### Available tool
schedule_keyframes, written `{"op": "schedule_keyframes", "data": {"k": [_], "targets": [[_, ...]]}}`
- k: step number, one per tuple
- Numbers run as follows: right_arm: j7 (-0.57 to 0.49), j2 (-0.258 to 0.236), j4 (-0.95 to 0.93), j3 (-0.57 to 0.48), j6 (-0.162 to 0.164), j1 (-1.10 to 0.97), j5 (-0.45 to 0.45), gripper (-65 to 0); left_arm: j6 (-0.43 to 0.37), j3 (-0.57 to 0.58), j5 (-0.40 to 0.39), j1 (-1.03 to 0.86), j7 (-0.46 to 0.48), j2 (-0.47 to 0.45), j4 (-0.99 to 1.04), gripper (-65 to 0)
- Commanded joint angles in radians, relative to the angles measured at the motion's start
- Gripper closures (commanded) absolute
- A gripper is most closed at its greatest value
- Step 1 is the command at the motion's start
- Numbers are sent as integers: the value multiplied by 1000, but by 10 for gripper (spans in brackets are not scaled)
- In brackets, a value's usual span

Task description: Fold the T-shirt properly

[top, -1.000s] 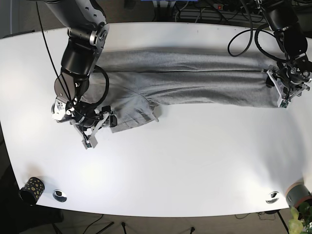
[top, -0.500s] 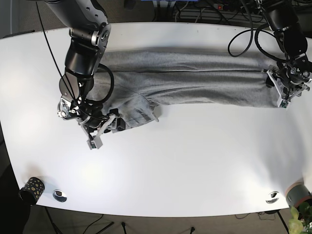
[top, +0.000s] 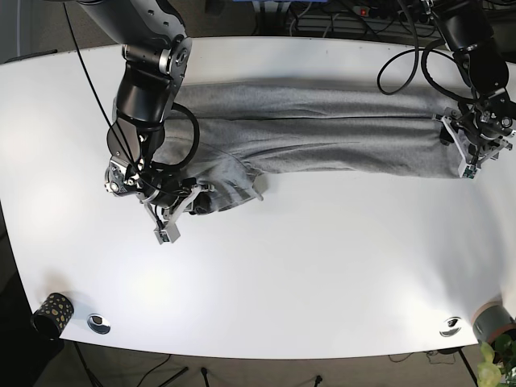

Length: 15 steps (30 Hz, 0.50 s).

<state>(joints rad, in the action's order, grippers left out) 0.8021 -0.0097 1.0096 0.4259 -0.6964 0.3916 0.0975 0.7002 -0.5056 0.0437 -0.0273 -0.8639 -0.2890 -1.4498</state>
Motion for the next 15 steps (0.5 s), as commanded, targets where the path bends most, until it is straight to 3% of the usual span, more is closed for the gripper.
{"op": "schedule_keyframes", "data": {"k": [1,5,15], "targets": [[10,-5,71,0,-2,19,1,0,-2,-1,18,5,-8,-11,-4,-371],[49,-3,213,0,-2,-33,3,0,-2,0,18,5,-8,-11,-4,-371],[276,-2,684,8,-2,-193,5,0,-2,0,20,5,-8,-11,-2,-371]]}}
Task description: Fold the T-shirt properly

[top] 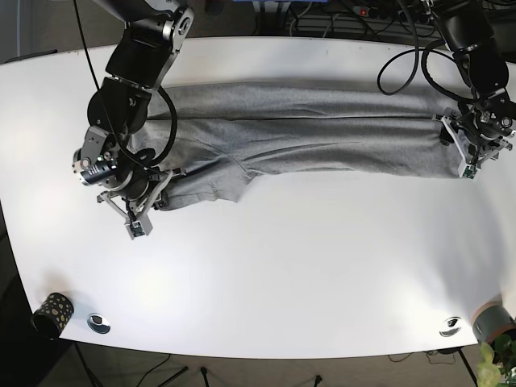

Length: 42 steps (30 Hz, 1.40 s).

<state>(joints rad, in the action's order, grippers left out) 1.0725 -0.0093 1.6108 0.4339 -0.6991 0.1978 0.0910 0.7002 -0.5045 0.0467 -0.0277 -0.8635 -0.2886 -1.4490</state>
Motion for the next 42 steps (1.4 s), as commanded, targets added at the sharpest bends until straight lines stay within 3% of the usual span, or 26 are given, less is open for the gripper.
{"op": "schedule_keyframes", "data": {"k": [1,5,9,17,23,25,30,33,38,42], "targets": [[16,-2,113,0,1,-11,11,0,-2,-1,17,5,-9,-11,-2,-371],[105,-2,274,1,1,-76,14,0,-2,-1,17,5,-9,-11,-2,-371],[166,-2,385,3,1,-151,91,0,-2,-1,17,5,-9,-11,-2,-371],[157,-2,392,4,1,-283,123,0,-2,-1,17,5,-9,-11,-2,-371],[71,-7,342,10,1,-341,111,0,-2,-1,17,5,-9,-11,-2,-371],[47,-8,316,58,1,-343,111,0,-2,-1,17,5,-9,-11,-2,-371],[35,-34,236,197,1,-332,112,-113,-2,-3,14,5,-9,-11,-2,-371],[36,-64,227,205,1,-332,125,-125,-2,-3,9,10,-9,-11,-3,-371],[59,-57,296,204,1,-338,126,-132,-2,-7,6,15,-10,-7,-43,-371],[104,-11,345,202,1,-334,126,-133,-2,-7,-29,12,-15,-4,-132,-371]]}}
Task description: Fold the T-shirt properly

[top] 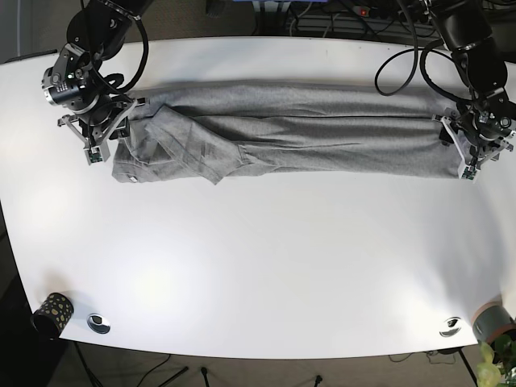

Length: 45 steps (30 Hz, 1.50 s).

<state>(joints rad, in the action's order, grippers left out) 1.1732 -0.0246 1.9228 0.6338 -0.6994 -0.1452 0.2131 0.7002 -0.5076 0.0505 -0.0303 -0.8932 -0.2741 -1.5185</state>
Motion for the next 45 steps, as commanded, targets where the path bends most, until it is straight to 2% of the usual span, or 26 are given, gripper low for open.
{"op": "schedule_keyframes", "data": {"k": [1,4,8,10,14,19,23,28,34,37,42,44,45], "targets": [[7,13,34,-4,1,11,4,-136,-2,-4,-54,11,15,-18,-83,-371],[9,30,34,-67,1,11,4,-195,-2,-6,-113,7,13,-18,-139,-371],[9,35,27,-144,1,3,4,-319,-2,-6,-183,-43,13,-24,-181,-372],[7,51,7,-150,1,5,3,-344,-2,-6,-197,-52,13,-24,-175,-372],[-3,61,-58,-151,1,34,-8,-325,-2,-6,-182,-52,15,-23,-104,-372],[-83,58,-184,-156,1,62,-8,-300,-2,-4,-166,-47,21,-24,14,-372],[-129,16,-280,-156,1,101,-10,-300,-2,4,-165,-26,35,-26,85,-372],[-203,-24,-397,-157,1,163,-10,-300,-2,40,-163,40,108,-40,210,-372],[-243,-73,-503,-157,1,243,-8,-300,-2,54,-174,112,105,-47,244,-372],[-241,-76,-498,-157,1,258,-7,-300,-2,33,-214,120,55,-47,183,-372],[-240,-79,-454,-157,1,259,-8,-300,-2,-156,-372,122,-80,-47,100,-379],[-240,-79,-446,-157,1,259,-8,-300,-2,-204,-401,123,-113,-50,101,-403],[-240,-77,-441,-157,1,258,-8,-300,-2,-230,-409,132,-125,-50,101,-436]]}}
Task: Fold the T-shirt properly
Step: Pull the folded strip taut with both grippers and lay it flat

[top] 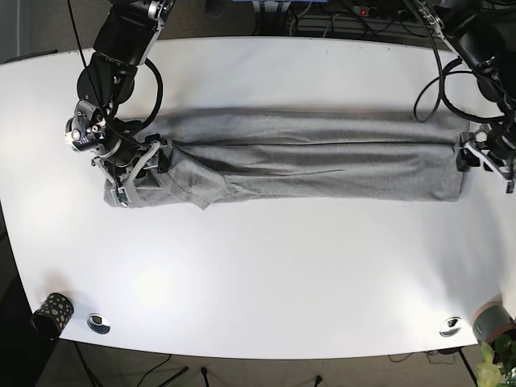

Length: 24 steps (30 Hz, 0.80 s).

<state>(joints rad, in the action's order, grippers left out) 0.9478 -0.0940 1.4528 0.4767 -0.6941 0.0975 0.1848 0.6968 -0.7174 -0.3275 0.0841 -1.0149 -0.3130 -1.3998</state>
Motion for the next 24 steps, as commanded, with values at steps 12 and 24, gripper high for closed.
{"op": "schedule_keyframes", "data": {"k": [12,24], "targets": [[-14,-6,24,0,-4,12,28,-298,1,-46,-38,73,-9,-12,179,-499],[-14,-5,24,0,-4,12,29,-298,1,-44,-37,93,-14,21,285,-458]]}}
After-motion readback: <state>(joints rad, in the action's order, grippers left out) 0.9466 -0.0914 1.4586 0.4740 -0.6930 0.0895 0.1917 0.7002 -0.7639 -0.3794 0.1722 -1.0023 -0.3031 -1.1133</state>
